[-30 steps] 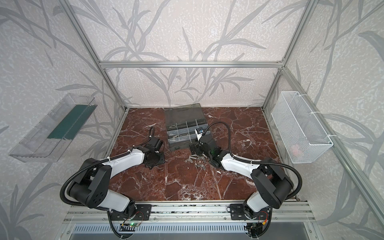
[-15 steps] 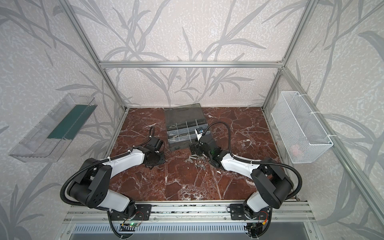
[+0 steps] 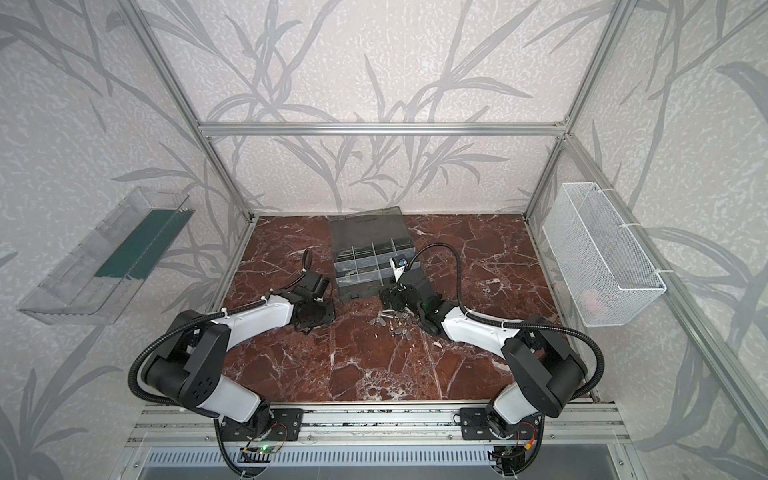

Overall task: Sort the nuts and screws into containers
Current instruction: 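Lift the wing nut and carry it toward the box with the left gripper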

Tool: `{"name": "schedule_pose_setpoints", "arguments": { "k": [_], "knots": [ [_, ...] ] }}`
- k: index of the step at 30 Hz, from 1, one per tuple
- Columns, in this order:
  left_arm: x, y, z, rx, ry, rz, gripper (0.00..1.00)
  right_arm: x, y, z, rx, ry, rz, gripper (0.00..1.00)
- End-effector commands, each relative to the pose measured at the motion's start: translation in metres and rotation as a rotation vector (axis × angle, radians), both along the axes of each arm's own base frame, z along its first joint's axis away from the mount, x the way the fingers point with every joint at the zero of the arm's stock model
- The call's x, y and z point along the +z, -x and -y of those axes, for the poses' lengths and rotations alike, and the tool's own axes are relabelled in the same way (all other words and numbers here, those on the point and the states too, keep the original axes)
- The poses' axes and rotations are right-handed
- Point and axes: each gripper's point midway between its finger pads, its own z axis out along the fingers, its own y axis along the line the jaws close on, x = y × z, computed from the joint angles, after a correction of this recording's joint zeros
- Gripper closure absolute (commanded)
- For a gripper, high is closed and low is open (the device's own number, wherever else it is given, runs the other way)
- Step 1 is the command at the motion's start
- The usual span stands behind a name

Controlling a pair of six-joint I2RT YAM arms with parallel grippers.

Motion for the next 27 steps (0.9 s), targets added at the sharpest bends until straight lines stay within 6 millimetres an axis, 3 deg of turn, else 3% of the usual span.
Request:
{"name": "schedule_pose_setpoints", "arguments": {
  "k": [1,9,27],
  "knots": [
    [-0.022,0.020,0.007,-0.015,0.001,-0.106,0.70,0.008,0.001,-0.001,-0.004,-0.020,0.010,0.01],
    [-0.026,0.021,0.019,-0.038,0.005,-0.112,0.69,0.006,0.001,-0.002,-0.003,-0.017,0.007,0.01],
    [-0.018,0.039,0.007,-0.060,-0.012,-0.096,0.66,0.006,0.002,-0.003,0.001,-0.022,0.002,0.01]
  ]
}}
